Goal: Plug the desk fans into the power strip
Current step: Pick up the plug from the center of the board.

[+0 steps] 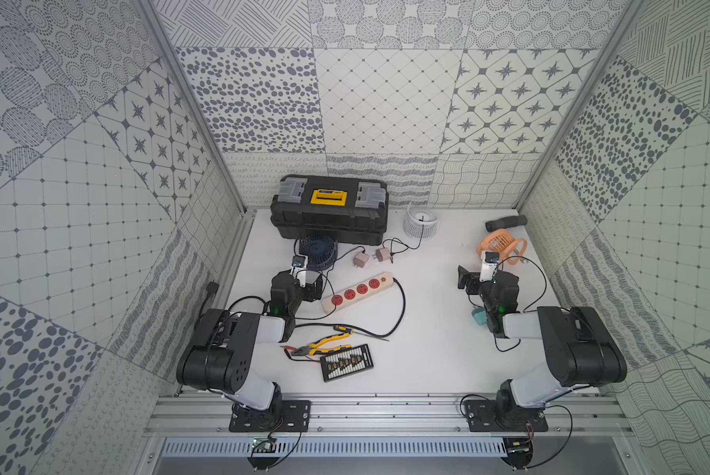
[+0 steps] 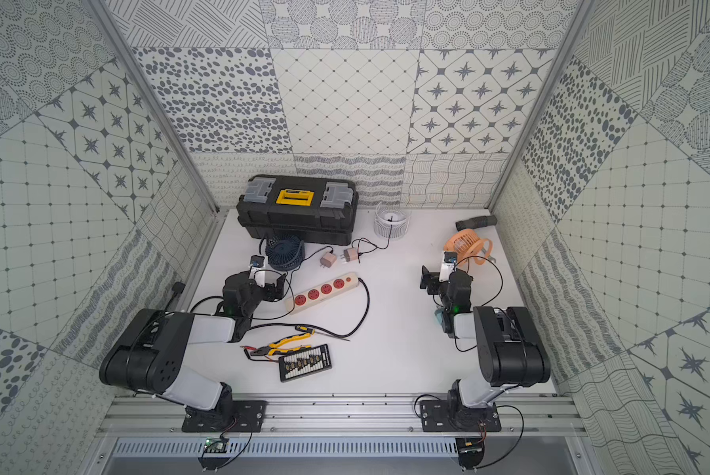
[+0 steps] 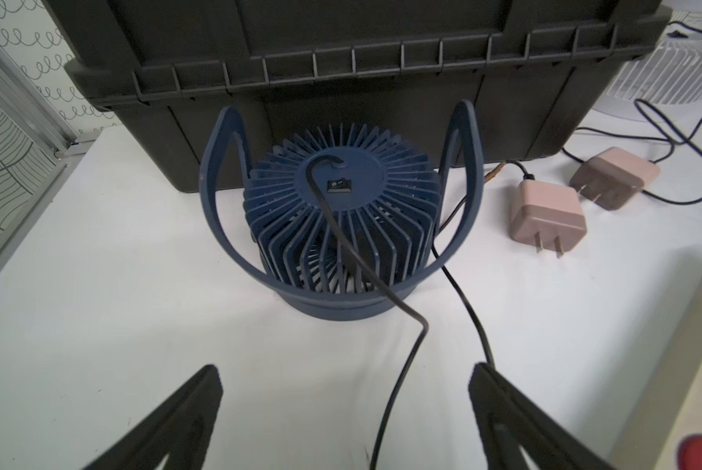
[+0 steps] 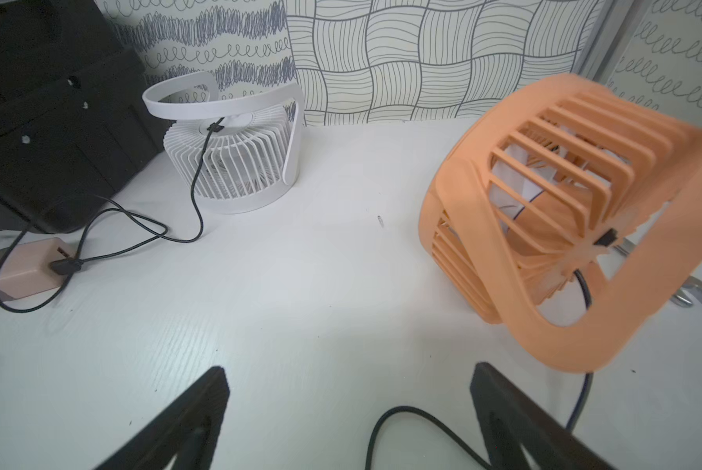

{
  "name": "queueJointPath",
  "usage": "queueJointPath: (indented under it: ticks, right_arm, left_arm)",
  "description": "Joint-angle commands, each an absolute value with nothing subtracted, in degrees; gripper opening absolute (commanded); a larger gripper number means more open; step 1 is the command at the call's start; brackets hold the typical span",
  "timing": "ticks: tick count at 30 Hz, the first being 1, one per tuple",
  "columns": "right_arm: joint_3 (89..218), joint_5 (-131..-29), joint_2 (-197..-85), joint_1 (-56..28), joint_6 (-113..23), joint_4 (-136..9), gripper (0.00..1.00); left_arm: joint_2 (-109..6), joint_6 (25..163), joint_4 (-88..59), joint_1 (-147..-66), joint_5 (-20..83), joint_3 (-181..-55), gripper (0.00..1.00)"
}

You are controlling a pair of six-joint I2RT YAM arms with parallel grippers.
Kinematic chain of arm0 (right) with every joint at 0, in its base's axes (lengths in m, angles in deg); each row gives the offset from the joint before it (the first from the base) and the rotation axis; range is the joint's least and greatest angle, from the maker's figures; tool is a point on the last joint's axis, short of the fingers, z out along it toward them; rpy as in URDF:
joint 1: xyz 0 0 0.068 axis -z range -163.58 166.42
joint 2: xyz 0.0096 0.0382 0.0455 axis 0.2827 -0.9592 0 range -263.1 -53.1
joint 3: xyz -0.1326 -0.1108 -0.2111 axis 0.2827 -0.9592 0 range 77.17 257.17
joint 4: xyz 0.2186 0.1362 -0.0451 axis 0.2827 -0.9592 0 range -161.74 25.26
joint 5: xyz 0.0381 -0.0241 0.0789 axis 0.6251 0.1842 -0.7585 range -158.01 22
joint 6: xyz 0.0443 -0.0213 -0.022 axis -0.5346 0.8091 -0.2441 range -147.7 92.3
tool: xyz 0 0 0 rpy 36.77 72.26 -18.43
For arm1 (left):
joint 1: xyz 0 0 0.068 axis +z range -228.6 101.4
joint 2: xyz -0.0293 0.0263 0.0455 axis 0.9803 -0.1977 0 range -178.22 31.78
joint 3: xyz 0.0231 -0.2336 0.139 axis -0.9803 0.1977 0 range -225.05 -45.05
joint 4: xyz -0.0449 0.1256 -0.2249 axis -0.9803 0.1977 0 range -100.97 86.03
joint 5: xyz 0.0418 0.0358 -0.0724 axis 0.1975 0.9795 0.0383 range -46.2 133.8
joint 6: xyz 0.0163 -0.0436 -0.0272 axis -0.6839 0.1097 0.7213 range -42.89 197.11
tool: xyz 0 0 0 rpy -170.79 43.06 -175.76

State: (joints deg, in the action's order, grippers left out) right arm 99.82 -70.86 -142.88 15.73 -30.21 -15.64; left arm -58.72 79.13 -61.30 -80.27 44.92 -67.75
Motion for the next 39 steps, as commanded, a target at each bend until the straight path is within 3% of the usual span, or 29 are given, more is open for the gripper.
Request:
queueJointPath:
  ticks: [1, 16, 19, 23, 28, 31, 35, 39]
  right_arm:
    - [100.21, -70.29, -142.75, 15.37, -29.49, -14.11, 0.97]
    - [100.2, -70.29, -142.76, 15.41, -29.64, -14.11, 0.97]
    - [100.07, -69.29, -142.71, 15.53, -30.16, -13.95, 0.97]
    - [98.67, -67.63, -138.73, 15.56, -30.71, -14.26, 0.97]
    - [102.01, -63.11, -121.41, 15.78, -41.19, -39.27, 0.97]
    - [106.1, -71.48, -115.65, 16.07, -47.24, -52.74, 0.97]
    - [107.82, -84.57, -110.7, 14.46, -50.1, -61.21, 0.97]
    - [112.12, -81.37, -107.69, 4.67, -48.16, -71.04, 0.97]
  left_arm:
    - [-58.66, 79.31, -60.8, -79.65, 42.52, -68.34, 0.98]
    - [-58.47, 79.37, -61.84, -79.65, 42.67, -67.81, 0.98]
    - [-54.08, 78.19, -63.34, -79.83, 40.24, -64.94, 0.98]
    - [-41.06, 79.32, -44.21, -80.76, 40.9, -67.9, 0.98]
    - [-29.62, 81.95, -29.16, -86.94, 44.68, -71.83, 0.98]
    - [-27.36, 83.2, -18.95, -92.15, 44.56, -76.52, 0.98]
    - [-31.24, 83.93, -3.78, -97.23, 41.37, -86.21, 0.94]
    - [-38.35, 84.84, 2.44, -99.46, 40.77, -92.54, 0.92]
